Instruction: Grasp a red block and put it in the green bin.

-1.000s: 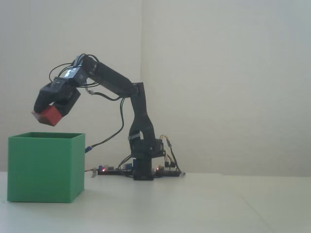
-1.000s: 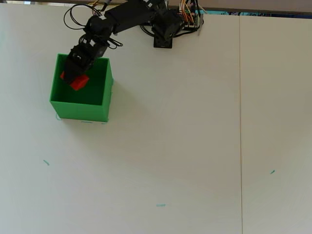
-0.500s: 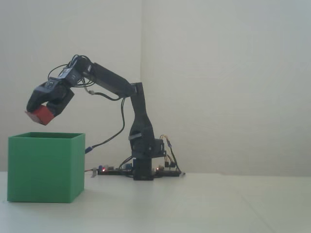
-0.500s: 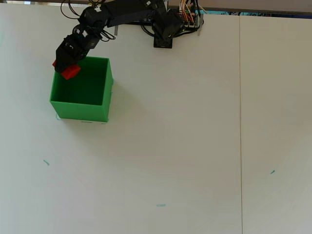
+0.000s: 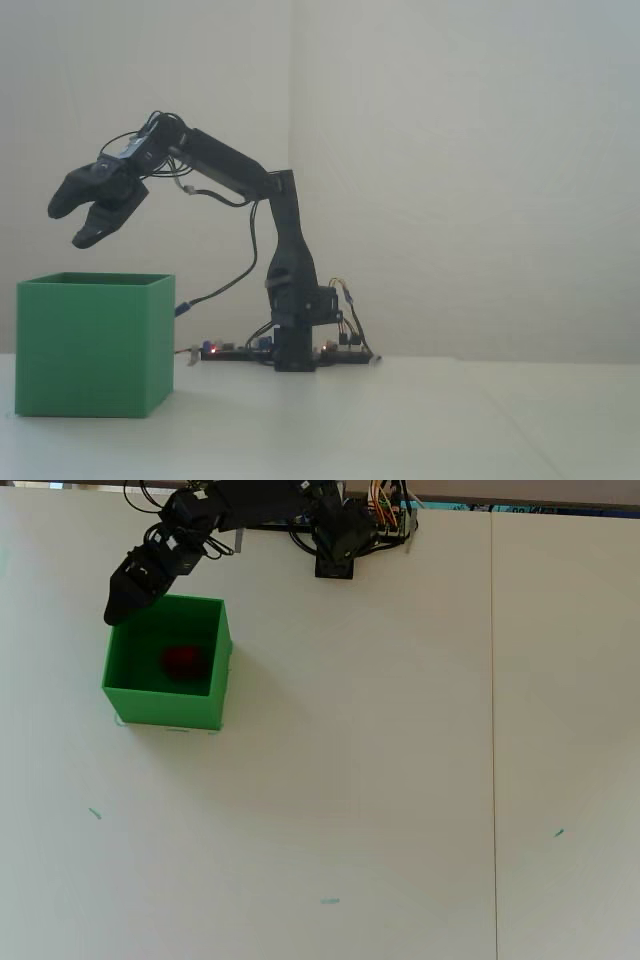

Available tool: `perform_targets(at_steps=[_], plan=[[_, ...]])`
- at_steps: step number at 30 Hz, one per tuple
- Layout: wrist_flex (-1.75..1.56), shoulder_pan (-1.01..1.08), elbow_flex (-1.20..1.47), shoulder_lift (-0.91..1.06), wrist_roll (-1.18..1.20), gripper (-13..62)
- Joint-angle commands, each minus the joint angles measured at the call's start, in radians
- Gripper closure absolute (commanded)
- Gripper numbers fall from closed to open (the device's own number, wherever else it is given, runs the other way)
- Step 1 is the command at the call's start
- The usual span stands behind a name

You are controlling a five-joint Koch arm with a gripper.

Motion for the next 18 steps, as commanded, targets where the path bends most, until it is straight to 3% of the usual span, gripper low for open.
perform_targets(at_steps=[1, 9, 18], plan=[[-0.041, 0.012, -0.031, 0.015, -0.002, 17.1], [-0.044, -0.097, -0.005, 0.057, 0.008, 17.1], [-0.123, -0.411, 0.262, 0.330, 0.259, 17.1]])
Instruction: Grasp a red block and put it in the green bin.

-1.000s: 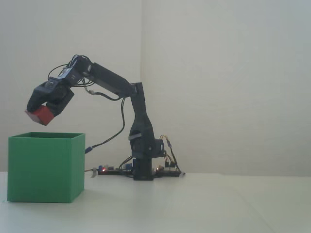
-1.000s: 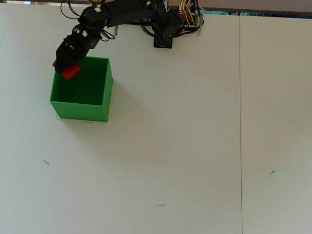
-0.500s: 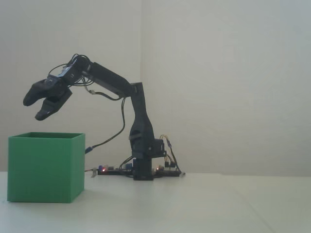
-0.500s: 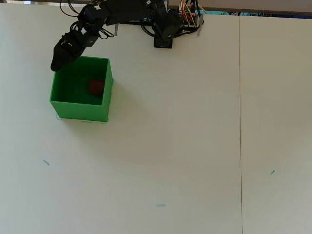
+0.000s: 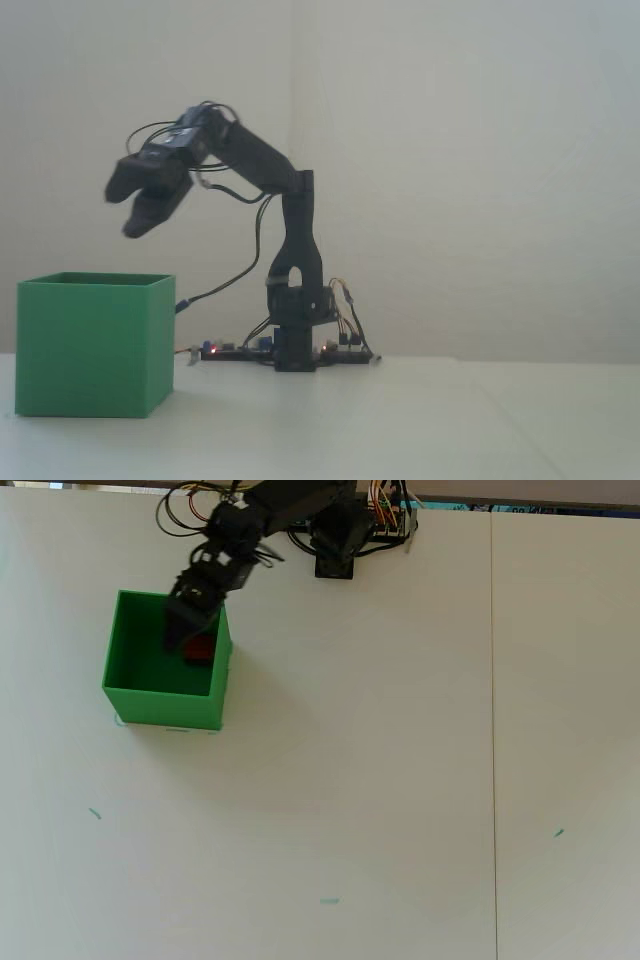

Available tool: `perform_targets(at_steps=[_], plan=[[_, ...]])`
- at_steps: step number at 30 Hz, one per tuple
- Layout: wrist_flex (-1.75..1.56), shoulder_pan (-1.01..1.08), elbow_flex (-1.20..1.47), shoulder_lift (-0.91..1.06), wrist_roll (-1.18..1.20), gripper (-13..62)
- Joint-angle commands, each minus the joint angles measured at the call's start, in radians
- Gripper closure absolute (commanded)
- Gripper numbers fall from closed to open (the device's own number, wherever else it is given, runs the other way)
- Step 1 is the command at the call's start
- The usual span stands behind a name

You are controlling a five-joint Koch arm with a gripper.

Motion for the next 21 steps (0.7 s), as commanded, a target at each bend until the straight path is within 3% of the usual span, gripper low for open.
perform_targets(at_steps=[1, 13, 15, 21], plan=[[-0.049, -0.100, 0.052, 0.112, 0.086, 17.1], [-0.046, -0.453, 0.775, 0.529, 0.255, 17.0], [-0.049, -0.492, 0.933, 0.600, 0.255, 13.4], [-0.581, -0.520, 1.578, 0.718, 0.262, 12.3]])
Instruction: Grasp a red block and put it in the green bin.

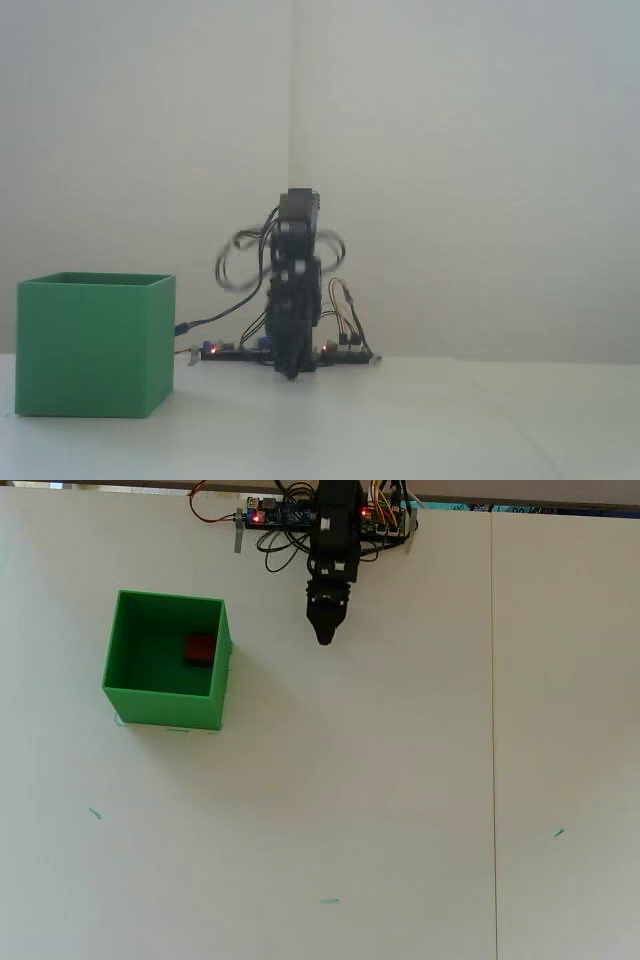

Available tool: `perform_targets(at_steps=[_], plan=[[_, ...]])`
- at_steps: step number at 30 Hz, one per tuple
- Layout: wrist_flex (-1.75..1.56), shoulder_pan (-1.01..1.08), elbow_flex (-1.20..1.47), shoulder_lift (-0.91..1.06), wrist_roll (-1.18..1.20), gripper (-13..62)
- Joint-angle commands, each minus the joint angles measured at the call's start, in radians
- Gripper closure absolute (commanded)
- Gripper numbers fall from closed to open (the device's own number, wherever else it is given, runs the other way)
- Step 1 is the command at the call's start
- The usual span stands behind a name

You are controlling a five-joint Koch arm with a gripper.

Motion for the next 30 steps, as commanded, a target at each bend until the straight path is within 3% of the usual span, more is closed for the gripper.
perform_targets(at_steps=[1, 6, 30], plan=[[-0.330, 0.032, 0.117, 0.087, -0.006, 12.3], [-0.721, 0.035, 0.414, 0.087, -0.006, 12.3], [-0.706, 0.017, 0.423, 0.086, -0.003, 12.4]])
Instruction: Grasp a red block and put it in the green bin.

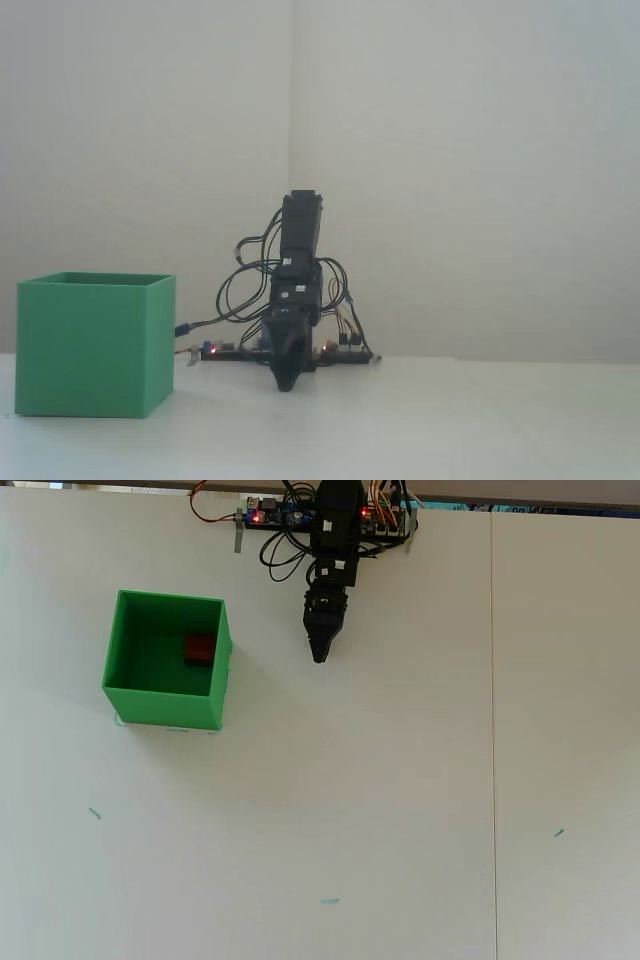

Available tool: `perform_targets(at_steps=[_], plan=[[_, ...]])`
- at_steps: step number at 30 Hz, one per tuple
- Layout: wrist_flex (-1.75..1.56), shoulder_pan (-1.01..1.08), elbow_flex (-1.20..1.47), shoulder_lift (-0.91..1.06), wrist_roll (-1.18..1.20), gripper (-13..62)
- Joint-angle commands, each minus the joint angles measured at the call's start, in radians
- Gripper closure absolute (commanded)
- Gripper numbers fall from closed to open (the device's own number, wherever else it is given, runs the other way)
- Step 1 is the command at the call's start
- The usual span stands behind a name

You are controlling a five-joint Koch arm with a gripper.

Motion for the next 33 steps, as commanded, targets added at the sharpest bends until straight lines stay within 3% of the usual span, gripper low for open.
perform_targets(at_steps=[1, 33], plan=[[0.063, -0.014, 0.067, 0.086, 0.002, 12.4], [0.063, -0.034, 0.067, 0.084, 0.041, 14.2]])
